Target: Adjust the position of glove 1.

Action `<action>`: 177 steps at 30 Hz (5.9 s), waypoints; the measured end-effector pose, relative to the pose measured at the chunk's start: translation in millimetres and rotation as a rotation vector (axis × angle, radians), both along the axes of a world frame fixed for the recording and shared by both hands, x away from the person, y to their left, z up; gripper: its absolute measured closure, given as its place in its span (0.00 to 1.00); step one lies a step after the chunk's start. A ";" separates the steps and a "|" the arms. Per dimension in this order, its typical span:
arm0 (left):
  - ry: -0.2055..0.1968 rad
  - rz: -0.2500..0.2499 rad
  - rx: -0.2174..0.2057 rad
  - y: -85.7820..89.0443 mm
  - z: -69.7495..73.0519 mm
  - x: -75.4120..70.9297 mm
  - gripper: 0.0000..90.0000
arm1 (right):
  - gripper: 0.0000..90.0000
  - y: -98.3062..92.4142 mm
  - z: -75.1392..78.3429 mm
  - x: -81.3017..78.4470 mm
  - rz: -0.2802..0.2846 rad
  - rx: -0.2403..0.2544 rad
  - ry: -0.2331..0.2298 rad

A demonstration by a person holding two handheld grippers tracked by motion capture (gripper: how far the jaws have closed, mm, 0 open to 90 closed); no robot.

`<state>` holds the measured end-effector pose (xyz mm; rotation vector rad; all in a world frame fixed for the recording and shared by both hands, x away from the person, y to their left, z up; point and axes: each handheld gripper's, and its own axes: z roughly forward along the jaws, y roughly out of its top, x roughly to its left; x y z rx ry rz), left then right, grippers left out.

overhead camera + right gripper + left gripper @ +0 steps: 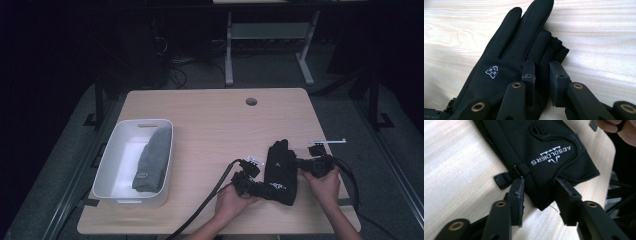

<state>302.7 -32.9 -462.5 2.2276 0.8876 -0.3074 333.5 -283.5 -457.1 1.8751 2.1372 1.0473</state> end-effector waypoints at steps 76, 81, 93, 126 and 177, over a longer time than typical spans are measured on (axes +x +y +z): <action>-0.160 -0.077 0.146 -3.5 7.0 -6.7 0.82 | 0.86 7.8 2.4 4.7 0.096 0.025 -0.011; -0.110 -0.075 0.099 1.2 4.9 0.3 0.90 | 0.86 8.0 5.3 4.1 0.101 0.028 -0.024; -0.089 -0.034 0.041 31.6 15.1 7.0 0.91 | 0.86 11.8 14.6 6.4 0.118 0.119 -0.037; -0.162 0.031 -0.030 100.0 75.3 3.9 0.91 | 0.86 61.2 84.9 20.4 0.236 0.255 -0.140; -0.211 0.187 -0.091 233.6 116.2 -8.0 0.91 | 0.87 197.8 147.3 51.6 0.442 0.274 -0.179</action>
